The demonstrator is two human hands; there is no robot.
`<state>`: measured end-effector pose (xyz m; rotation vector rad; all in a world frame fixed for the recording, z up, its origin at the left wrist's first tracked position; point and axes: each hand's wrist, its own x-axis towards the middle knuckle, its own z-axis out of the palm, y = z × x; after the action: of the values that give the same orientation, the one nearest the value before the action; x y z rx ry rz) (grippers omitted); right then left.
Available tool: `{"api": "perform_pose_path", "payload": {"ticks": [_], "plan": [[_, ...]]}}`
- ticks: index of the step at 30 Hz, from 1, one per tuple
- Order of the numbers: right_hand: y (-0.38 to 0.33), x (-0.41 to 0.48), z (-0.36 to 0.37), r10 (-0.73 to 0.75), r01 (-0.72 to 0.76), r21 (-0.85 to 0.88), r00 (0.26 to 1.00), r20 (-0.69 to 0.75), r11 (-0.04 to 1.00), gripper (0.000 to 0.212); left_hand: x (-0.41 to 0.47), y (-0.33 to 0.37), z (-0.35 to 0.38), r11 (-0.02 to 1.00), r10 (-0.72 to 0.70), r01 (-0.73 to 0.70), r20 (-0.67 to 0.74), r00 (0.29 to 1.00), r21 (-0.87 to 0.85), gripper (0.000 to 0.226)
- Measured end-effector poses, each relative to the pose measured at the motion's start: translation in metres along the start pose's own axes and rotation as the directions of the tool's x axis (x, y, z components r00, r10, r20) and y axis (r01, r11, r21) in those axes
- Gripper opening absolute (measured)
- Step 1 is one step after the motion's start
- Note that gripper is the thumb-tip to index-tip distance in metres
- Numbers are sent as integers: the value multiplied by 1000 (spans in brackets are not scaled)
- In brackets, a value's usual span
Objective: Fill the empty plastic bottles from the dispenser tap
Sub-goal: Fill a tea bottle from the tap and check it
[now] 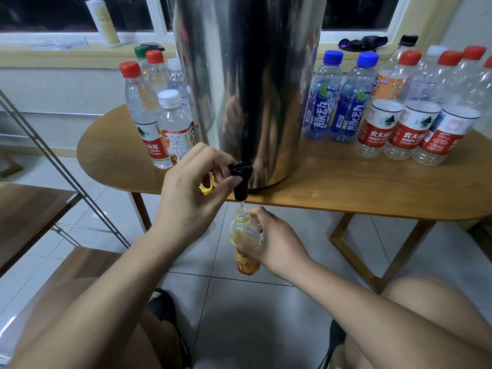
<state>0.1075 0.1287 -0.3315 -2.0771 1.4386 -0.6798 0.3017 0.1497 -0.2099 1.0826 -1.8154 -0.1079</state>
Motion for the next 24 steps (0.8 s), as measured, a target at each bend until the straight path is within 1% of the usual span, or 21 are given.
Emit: {"api": "perform_pose_path", "payload": {"ticks": [24], "plan": [[2,0,1,-6,6,-1,1000,-2,1000,64,0,1,0,1000,-3,3,0,1000,5,17]]}}
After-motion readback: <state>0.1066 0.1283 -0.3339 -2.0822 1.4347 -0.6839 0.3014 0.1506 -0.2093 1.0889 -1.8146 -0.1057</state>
